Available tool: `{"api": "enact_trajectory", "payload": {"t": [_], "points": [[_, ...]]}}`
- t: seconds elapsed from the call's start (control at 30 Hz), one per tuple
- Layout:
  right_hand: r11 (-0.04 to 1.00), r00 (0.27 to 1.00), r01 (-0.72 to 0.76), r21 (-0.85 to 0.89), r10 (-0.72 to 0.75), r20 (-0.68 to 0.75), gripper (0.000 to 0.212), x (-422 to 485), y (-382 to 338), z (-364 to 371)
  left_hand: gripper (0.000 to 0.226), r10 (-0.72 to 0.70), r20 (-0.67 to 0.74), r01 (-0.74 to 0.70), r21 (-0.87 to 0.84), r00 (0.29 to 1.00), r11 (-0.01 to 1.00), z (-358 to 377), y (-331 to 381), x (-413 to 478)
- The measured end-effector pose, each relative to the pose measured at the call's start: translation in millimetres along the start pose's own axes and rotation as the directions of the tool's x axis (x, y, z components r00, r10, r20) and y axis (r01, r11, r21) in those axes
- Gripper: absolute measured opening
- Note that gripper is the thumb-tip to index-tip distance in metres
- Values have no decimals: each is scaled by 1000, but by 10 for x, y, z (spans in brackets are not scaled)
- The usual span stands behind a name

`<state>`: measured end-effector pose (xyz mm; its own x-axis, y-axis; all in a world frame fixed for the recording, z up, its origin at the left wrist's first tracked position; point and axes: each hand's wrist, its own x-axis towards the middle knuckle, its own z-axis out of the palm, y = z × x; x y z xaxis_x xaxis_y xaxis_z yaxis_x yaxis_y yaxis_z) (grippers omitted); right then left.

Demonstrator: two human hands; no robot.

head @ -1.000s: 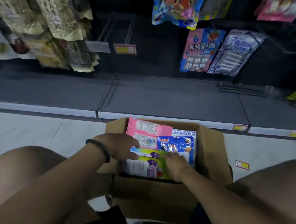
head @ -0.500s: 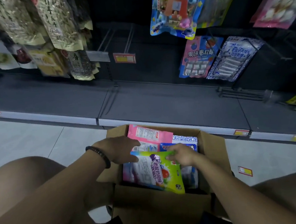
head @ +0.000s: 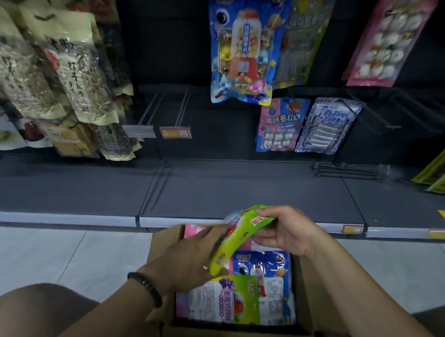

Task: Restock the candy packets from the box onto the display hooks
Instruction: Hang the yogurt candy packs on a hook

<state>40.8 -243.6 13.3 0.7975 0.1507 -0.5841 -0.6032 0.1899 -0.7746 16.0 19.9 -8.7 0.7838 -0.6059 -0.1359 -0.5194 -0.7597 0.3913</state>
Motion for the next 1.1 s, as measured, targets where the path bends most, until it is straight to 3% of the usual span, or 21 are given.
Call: {"api": "enact_trajectory", "payload": {"t": [0.07, 0.2, 0.27, 0.4, 0.53, 0.6, 0.7, 0.8, 0.93, 1.1], "points": [[996, 994, 74, -42, -77, -76, 31, 16, 3, -16, 39, -87, -193, 99, 52, 977, 994, -56, -16, 65], [976, 964, 193, -99, -207, -166, 60, -6, -25, -6, 1, -246, -367, 110, -355, 897, 929, -232, -27, 132], [941, 923, 314, -126, -333, -190, 55, -64, -67, 31, 4, -291, -384, 53, -524, 876, 850, -342, 54, 150], [770, 777, 523, -364, -607, -168, 18, -173, -156, 4, 15, -423, -389, 4, -732, 818, 682, -640, 183, 223], [653, 720, 615, -442, -693, -21, 92, -287, -426, -72, 18, -411, -346, -131, -875, 844, 467, -1090, 392, 403], [611, 689, 662, -435, -724, 31, 108, -349, -595, -112, 19, -373, -374, -175, -865, 849, 470, -1309, 517, 566], [503, 622, 701, -505, -778, 90, 115, -416, -826, -214, 17, -335, -437, -237, -834, 835, 498, -1603, 717, 850], [418, 551, 726, -546, -828, 99, 108, -460, -1071, -361, 14, -325, -471, -290, -832, 820, 474, -1858, 914, 1147], [357, 419, 772, -525, -908, -3, 99, -435, -1447, -617, 14, -277, -491, -333, -822, 826, 463, -2104, 1170, 1552], [353, 355, 788, -504, -930, -96, 94, -233, -1825, -988, 74, -226, -600, -341, -680, 767, 648, -2129, 1363, 2044]]}}
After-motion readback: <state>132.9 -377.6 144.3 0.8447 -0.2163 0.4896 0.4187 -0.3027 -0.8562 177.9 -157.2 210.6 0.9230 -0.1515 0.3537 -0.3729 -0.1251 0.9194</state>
